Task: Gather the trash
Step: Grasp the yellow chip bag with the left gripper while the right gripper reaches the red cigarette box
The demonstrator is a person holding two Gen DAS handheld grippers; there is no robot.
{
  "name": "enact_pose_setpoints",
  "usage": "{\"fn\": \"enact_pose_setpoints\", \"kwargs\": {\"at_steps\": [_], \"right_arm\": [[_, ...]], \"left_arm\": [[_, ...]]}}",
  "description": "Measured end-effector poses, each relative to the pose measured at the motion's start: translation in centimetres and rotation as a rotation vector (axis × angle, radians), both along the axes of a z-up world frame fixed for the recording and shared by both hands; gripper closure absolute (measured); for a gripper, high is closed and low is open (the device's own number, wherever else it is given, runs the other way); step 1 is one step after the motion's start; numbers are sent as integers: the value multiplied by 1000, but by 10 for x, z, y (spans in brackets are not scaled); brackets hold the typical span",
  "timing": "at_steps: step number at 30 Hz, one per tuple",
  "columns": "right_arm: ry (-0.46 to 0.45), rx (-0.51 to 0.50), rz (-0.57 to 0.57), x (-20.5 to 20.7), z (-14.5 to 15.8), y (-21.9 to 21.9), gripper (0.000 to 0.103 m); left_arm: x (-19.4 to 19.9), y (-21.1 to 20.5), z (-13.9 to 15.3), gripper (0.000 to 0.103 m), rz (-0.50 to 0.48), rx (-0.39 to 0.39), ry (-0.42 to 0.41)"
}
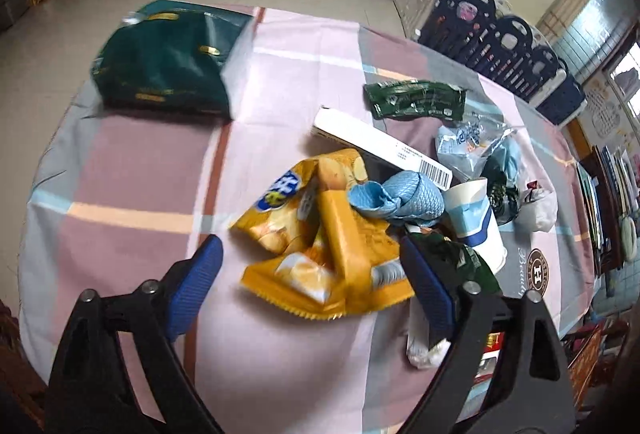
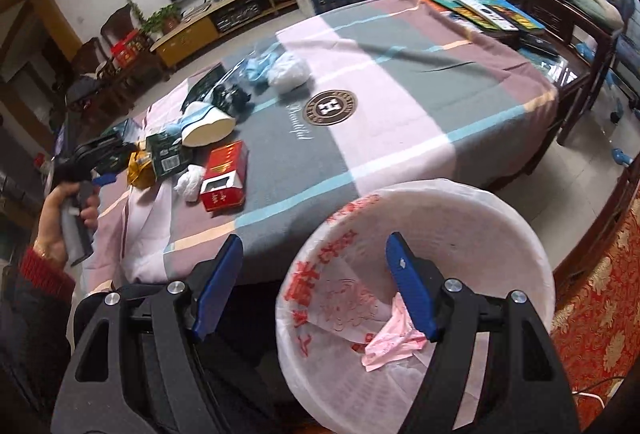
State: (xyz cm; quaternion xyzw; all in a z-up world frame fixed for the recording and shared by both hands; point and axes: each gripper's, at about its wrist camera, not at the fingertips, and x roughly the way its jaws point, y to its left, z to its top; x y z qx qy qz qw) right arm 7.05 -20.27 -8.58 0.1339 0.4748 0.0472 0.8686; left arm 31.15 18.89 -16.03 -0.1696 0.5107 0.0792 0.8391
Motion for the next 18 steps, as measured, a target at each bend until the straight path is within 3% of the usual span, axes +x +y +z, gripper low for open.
{"fn": "enact_pose_setpoints", "kwargs": {"at_steps": [1,3,6,7,12,18], "right_arm": [[5,3,9,4,-2,4,30],[13,9,23,11,-4,12,30],[21,2,47,22,-5,27,30],[16,2,58,26,-5,33,30],[-40,-42,154,59,-13,80,30],[29,-74,212,122,-59,134,30]], "left_arm": [[2,-3,-5,44,-19,1,8],[1,-7,-12,63,-60,-4,21],[-16,-6,-10,71,-39,4,-29],[-27,-3,-5,79,-21,11,-53],[-90,7,30,83,63,67,-164],[-151,4,60,83,93,71,-257]]}}
